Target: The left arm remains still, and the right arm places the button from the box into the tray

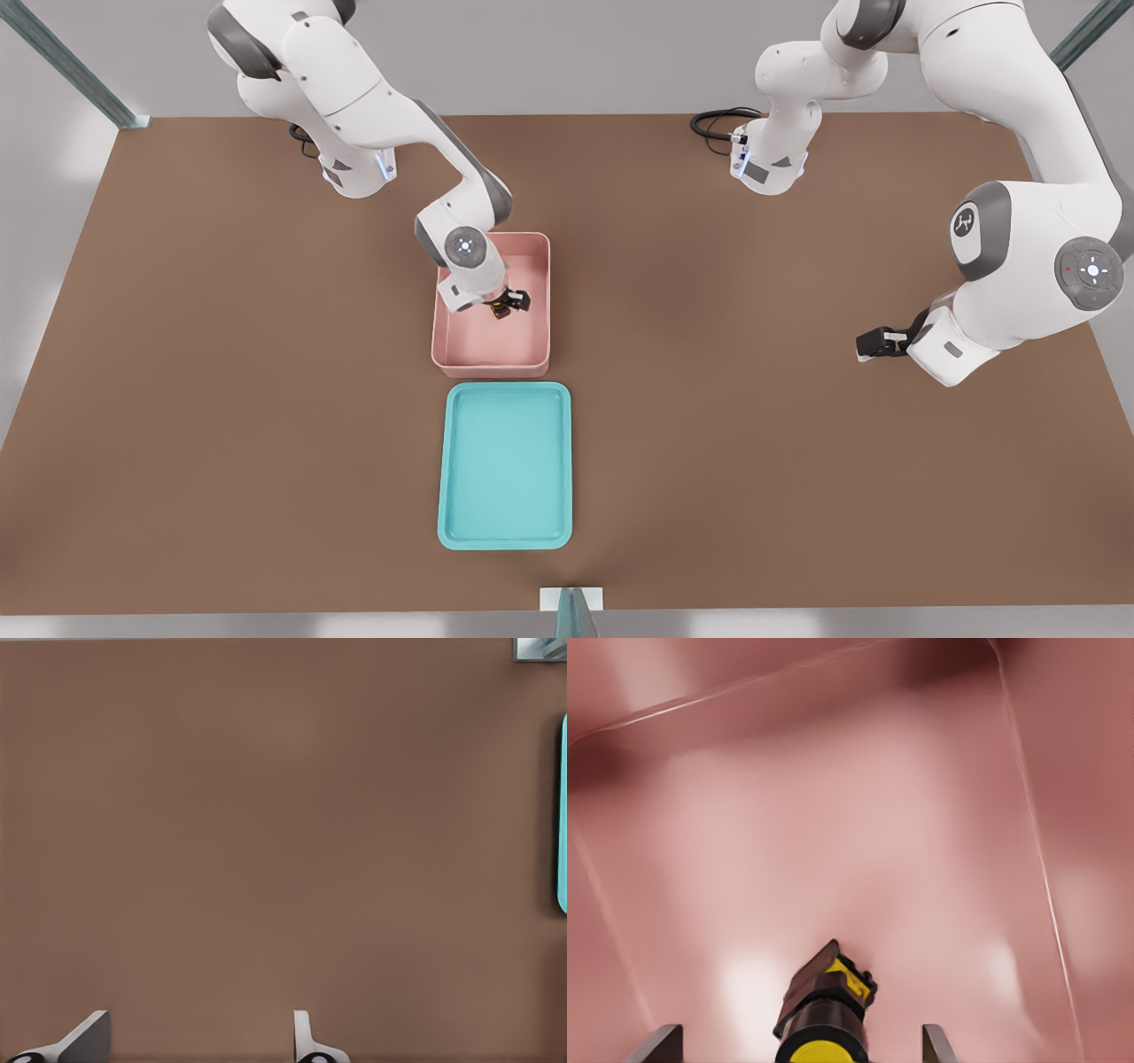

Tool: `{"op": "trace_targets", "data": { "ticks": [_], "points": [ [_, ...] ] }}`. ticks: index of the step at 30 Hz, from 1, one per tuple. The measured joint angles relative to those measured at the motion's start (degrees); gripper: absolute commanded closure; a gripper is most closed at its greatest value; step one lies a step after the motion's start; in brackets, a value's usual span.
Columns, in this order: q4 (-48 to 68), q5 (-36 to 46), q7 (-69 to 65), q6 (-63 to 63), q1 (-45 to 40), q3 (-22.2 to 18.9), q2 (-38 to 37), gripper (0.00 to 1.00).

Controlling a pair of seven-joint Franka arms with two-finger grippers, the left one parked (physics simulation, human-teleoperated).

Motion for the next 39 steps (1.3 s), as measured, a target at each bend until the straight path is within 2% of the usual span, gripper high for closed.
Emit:
{"op": "trace_targets", "data": {
  "ticks": [11, 13, 16, 20, 22, 29, 33, 36, 39],
  "points": [
    [-3.29, -0.10, 4.29, 3.04, 0.65, 0.07, -0.79, 0.01],
    [-3.50, -0.08, 4.83, 3.26, 0.49, 0.07, -0.89, 0.10],
    [-3.72, -0.02, 5.51, 3.51, 0.38, 0.07, -0.91, 0.39],
    [-3.81, 0.00, 6.29, 3.68, 0.31, 0.03, -0.91, 0.44],
    [-3.79, 0.00, 6.66, 3.73, 0.35, 0.00, -0.91, 0.49],
    [-3.48, 0.29, 8.03, 2.79, 0.29, -0.12, -3.97, 0.51],
    [-1.02, 0.47, 8.74, -0.21, 0.17, -0.46, -9.35, 0.51],
    [5.79, 0.14, 9.23, -4.75, 0.38, -2.07, -10.82, 0.51],
    [15.49, -0.87, 9.64, -9.94, -2.05, -3.65, -9.13, 0.51]
  ]
}}
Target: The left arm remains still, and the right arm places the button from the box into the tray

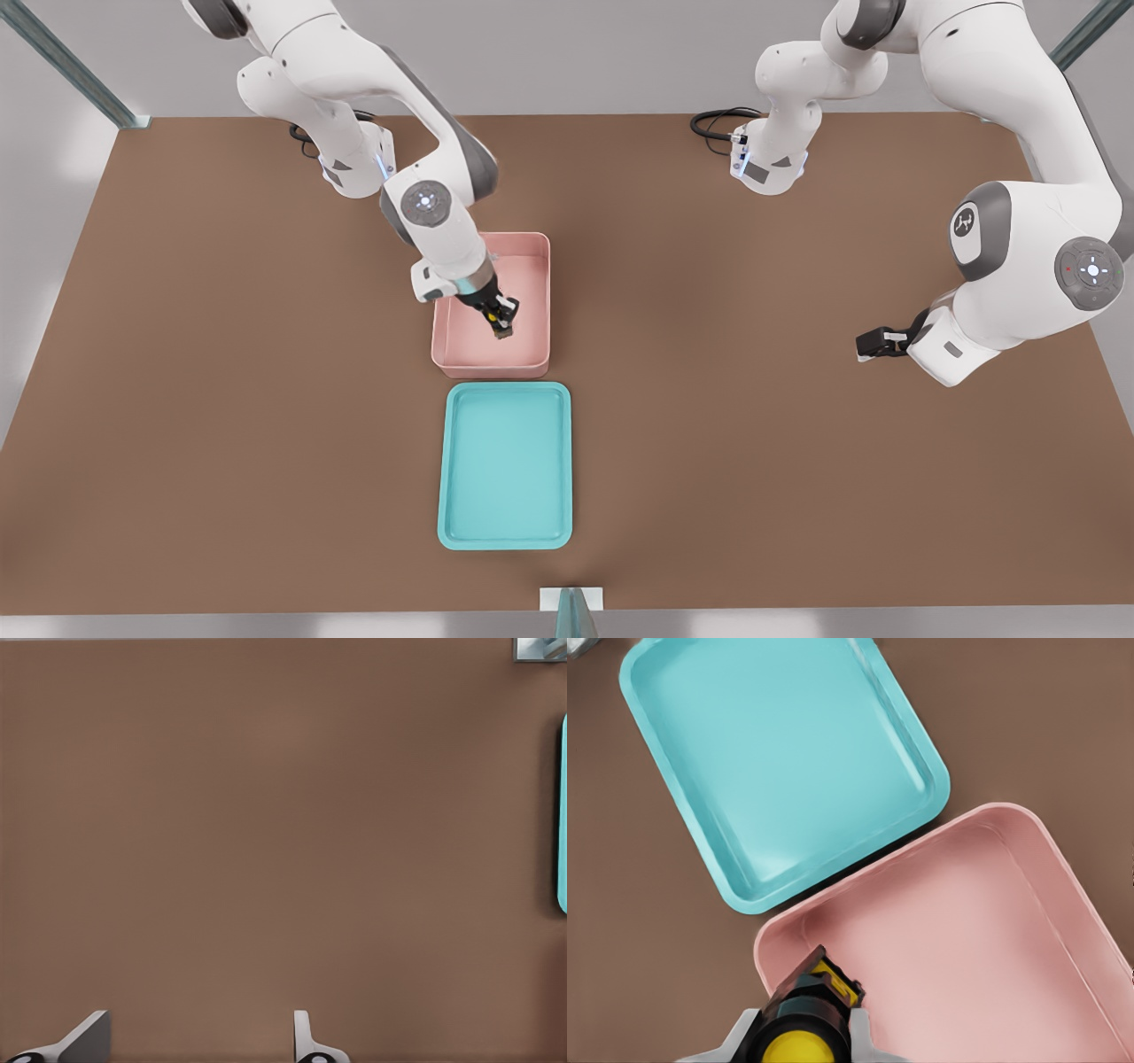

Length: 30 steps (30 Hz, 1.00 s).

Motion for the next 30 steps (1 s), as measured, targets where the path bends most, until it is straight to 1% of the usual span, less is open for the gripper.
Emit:
{"op": "trace_targets", "data": {
  "ticks": [4, 7, 10, 12, 15, 21, 22, 23, 24, 26, 27, 28, 29, 30],
  "points": [
    [18.50, -2.42, 0.46, -7.08, -3.29, -0.83, 10.27, 0.51],
    [32.46, -4.23, 0.69, -11.82, -3.95, -2.04, 20.28, 0.51],
    [42.39, -5.06, 0.85, -15.32, -4.03, -3.24, 28.36, 0.50],
    [47.13, -5.32, 0.92, -16.82, -4.03, -3.65, 33.27, 0.50],
    [51.01, -5.52, 1.05, -18.11, -3.81, -3.58, 37.68, 0.50],
    [55.16, -5.60, 1.51, -18.92, -1.32, -4.03, 42.70, 0.50],
    [55.38, -5.60, 1.60, -18.86, -1.20, -4.06, 43.23, 0.49],
    [55.49, -5.61, 1.69, -18.72, -1.14, -4.14, 43.54, 0.36],
    [55.55, -5.61, 1.72, -18.63, -1.12, -4.21, 43.65, 0.00],
    [55.52, -5.82, 1.65, -19.65, -1.72, -4.35, 41.64, 0.00],
    [55.34, -6.21, 1.09, -21.87, -3.59, -4.39, 38.11, 0.00],
    [52.31, -6.38, -0.29, -24.30, -7.55, -4.16, 32.41, 0.00],
    [46.33, -6.50, -2.69, -26.68, -13.67, -4.88, 24.82, 0.00],
    [42.83, -6.41, -5.79, -29.86, -21.38, -6.06, 18.77, 0.00]
  ]
}}
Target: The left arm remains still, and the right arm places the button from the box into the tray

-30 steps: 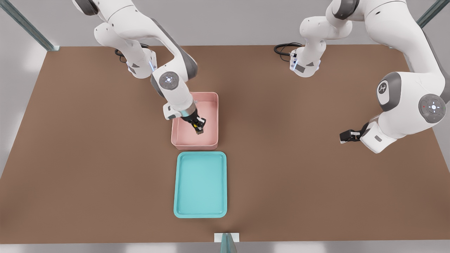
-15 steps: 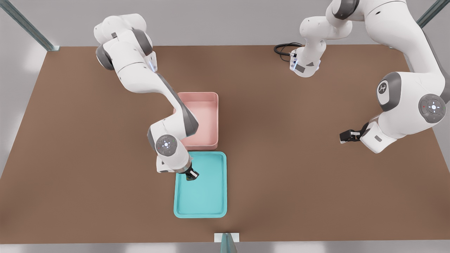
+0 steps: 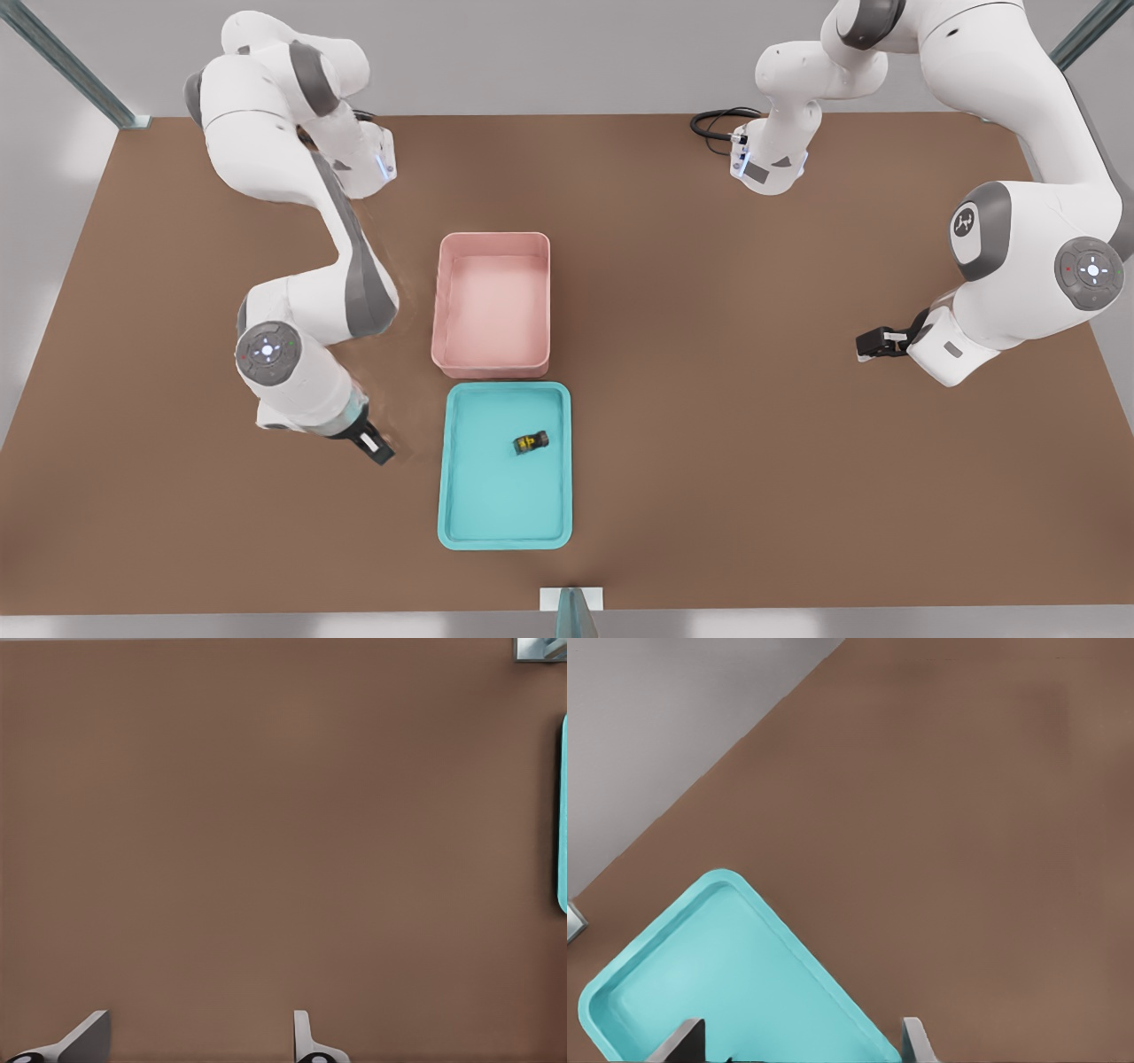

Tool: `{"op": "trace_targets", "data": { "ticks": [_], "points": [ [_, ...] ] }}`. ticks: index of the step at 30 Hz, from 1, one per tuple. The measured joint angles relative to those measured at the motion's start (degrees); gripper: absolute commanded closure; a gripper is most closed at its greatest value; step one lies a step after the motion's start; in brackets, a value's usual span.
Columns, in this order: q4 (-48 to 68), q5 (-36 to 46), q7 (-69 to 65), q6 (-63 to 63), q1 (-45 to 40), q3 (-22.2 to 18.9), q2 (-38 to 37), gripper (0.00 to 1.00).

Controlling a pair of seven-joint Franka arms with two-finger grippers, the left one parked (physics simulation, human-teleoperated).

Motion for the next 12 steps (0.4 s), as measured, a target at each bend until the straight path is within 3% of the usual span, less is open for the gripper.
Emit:
{"op": "trace_targets", "data": {
  "ticks": [2, 6, 12],
  "points": [
    [-11.56, 2.03, -6.12, -2.96, -10.90, -0.72, -8.55, 0.00],
    [-29.80, 4.08, -16.03, -1.23, -9.80, -1.54, -17.63, 0.00],
    [-30.80, 4.70, -27.26, 1.36, -8.55, -1.10, -17.99, 0.00]
  ]
}}
